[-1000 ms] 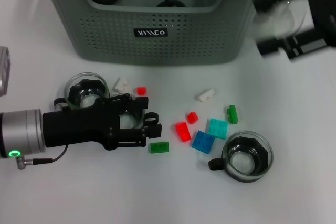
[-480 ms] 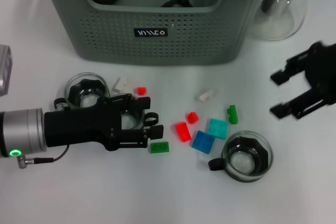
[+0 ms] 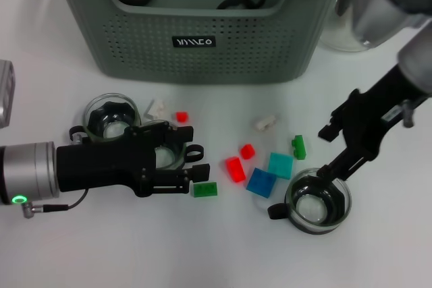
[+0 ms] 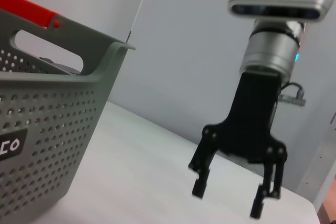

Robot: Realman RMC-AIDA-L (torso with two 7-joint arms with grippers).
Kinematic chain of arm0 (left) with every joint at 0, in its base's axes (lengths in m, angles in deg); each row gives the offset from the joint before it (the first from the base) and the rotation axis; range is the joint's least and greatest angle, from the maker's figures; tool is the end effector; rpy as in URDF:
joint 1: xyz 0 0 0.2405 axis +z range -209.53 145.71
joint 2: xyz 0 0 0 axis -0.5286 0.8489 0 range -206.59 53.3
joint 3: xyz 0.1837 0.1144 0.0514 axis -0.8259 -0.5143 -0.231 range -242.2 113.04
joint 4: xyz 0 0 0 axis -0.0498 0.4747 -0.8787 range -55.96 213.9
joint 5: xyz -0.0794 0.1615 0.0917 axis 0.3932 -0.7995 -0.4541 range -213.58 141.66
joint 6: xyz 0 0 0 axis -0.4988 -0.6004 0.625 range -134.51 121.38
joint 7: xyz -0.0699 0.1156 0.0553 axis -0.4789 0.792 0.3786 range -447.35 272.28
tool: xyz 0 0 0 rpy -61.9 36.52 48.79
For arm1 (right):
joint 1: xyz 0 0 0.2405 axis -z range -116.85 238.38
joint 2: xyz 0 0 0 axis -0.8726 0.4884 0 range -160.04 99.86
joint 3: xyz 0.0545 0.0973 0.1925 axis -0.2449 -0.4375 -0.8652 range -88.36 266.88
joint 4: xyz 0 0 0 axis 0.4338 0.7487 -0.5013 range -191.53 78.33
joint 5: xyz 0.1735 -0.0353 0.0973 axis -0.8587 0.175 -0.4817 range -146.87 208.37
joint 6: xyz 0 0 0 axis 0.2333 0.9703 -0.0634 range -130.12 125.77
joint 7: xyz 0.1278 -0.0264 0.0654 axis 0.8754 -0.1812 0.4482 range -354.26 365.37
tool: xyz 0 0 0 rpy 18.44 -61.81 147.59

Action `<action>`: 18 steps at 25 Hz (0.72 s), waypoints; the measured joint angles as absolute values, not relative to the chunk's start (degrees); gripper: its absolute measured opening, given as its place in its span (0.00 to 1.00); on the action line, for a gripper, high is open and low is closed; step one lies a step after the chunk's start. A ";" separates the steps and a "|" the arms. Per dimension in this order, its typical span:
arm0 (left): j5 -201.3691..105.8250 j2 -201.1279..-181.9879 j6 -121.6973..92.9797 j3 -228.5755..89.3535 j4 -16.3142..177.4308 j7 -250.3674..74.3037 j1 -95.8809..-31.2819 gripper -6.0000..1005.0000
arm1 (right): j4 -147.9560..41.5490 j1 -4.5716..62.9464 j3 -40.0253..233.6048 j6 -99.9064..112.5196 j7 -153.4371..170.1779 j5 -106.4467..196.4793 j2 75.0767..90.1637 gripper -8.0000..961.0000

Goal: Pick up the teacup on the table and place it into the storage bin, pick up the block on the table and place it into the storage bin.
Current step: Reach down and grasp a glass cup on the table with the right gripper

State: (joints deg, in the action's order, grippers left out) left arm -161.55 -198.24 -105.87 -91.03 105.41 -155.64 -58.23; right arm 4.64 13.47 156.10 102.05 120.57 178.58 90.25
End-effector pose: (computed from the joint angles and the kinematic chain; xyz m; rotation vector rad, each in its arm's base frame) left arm -0.2501 0.2430 -0.0204 -2.7940 -0.7407 -0.9232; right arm 0.1454 0.3205 0.0048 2.9765 -0.4458 0.6032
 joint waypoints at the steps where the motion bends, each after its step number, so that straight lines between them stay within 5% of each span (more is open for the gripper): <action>1: -161.55 -198.24 -105.88 -91.03 105.36 -155.64 -58.23 0.86 | 3.59 13.10 157.09 101.30 120.62 178.56 90.29 0.84; 18: -161.55 -198.37 -105.35 -90.58 104.98 -155.65 -58.19 0.86 | -2.29 11.21 169.36 91.89 121.78 176.92 90.63 0.84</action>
State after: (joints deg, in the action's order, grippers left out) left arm -161.55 -198.37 -105.35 -90.58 104.98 -155.65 -58.19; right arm -2.29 11.21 169.36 91.89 121.78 176.92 90.63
